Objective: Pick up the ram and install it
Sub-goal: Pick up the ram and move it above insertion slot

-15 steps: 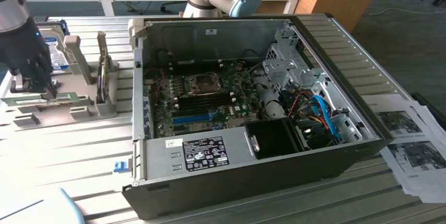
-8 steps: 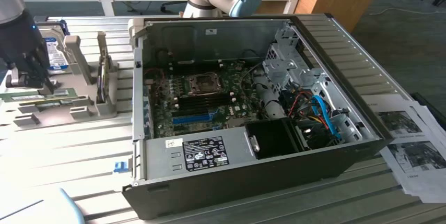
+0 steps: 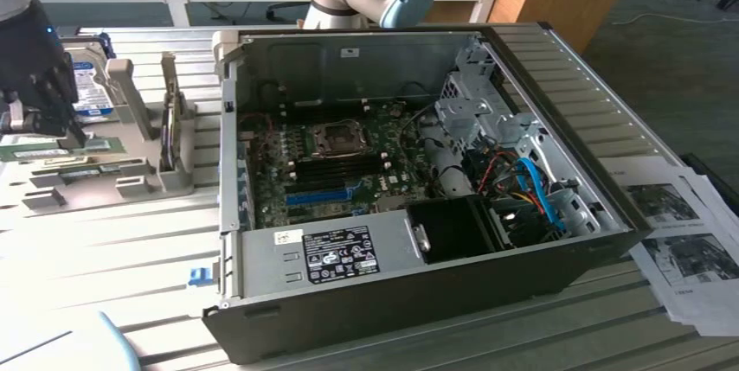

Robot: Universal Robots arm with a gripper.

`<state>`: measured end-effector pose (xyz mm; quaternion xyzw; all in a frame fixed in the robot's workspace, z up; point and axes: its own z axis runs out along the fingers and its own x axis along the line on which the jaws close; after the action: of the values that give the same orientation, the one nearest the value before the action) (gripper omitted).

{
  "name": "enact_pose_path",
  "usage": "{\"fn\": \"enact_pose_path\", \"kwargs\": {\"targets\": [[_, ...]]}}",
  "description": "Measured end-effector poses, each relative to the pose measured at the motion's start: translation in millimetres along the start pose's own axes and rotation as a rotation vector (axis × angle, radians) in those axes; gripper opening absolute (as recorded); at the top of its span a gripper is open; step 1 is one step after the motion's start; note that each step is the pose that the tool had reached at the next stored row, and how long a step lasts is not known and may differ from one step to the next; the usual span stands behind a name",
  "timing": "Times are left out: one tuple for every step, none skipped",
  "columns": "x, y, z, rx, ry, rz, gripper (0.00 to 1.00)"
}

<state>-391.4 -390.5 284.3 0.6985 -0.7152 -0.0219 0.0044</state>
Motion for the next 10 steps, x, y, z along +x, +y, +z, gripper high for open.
{"fn": "enact_pose_path", "kwargs": {"targets": [[-0.1,-0.1,-2.0,0.0,0.0001,0.0,0.11],[-0.1,-0.2,-4.0,0.0,0.0,0.0,0.11],[-0.2,-0.2,-6.0,0.0,0.0,0.0,0.11],[-0.2,-0.3,-8.1,0.0,0.0,0.0,0.11],[-0.3,-0.4,-10.1,0.0,0.0,0.0,0.11],[-0.3,-0.5,-12.4,0.0,0.0,0.0,0.11],[-0.4,-0.6,-14.5,0.0,0.0,0.0,0.11],[-0.5,-0.6,-16.5,0.0,-0.0001,0.0,0.11],[-0.5,-0.7,-18.6,-0.0001,-0.0001,0.0,0.11],[-0.6,-0.7,-20.7,-0.0001,0.0,0.0,0.11]]}}
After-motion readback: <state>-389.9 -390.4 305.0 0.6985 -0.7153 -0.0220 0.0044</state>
